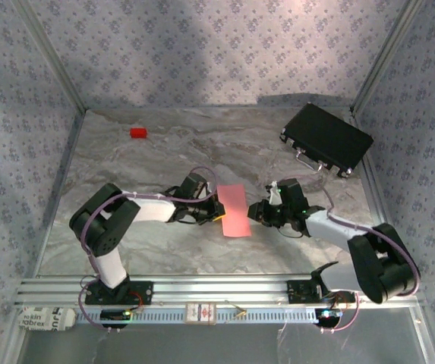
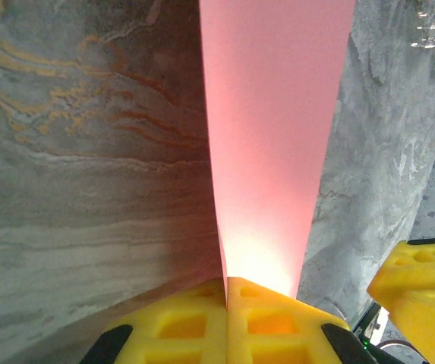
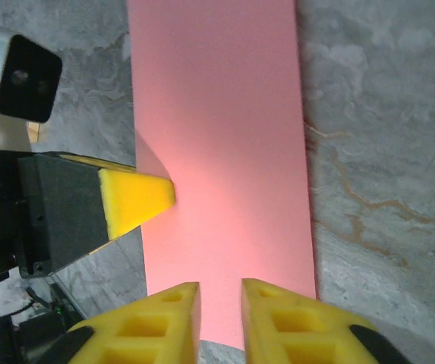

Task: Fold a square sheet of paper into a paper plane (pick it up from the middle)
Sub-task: Third fold the triangle at the center of the table.

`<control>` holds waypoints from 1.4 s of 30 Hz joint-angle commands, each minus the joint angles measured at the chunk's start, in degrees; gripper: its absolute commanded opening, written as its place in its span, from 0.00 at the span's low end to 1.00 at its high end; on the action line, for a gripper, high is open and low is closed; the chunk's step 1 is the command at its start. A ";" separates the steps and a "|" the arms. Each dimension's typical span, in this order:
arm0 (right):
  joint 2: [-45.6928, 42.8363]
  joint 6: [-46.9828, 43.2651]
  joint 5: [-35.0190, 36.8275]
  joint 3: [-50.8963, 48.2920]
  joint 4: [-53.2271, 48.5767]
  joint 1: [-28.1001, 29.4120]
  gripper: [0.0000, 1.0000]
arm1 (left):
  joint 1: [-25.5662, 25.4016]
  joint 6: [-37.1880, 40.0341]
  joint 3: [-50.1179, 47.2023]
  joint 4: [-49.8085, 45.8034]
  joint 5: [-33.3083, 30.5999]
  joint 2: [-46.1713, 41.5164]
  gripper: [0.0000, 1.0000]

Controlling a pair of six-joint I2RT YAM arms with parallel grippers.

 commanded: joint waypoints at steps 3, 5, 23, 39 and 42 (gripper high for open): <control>-4.69 -3.95 4.91 1.20 -6.58 1.53 0.42 | 0.41 0.82 -1.86 -1.73 0.55 -2.67 0.06; -6.58 -4.69 6.42 1.29 -7.45 2.45 0.52 | 0.65 1.10 -2.49 -1.71 0.91 -3.14 0.06; -9.66 -21.59 36.68 7.46 -13.37 24.43 0.70 | 3.34 1.28 -5.80 -2.36 2.69 -7.12 0.06; -9.90 -41.92 44.74 0.57 0.82 38.70 0.59 | 3.32 0.88 -5.17 -3.50 2.52 -8.35 0.06; -9.60 -42.37 47.74 -0.11 2.16 40.29 0.60 | 3.32 0.85 -5.05 -3.58 2.55 -8.46 0.06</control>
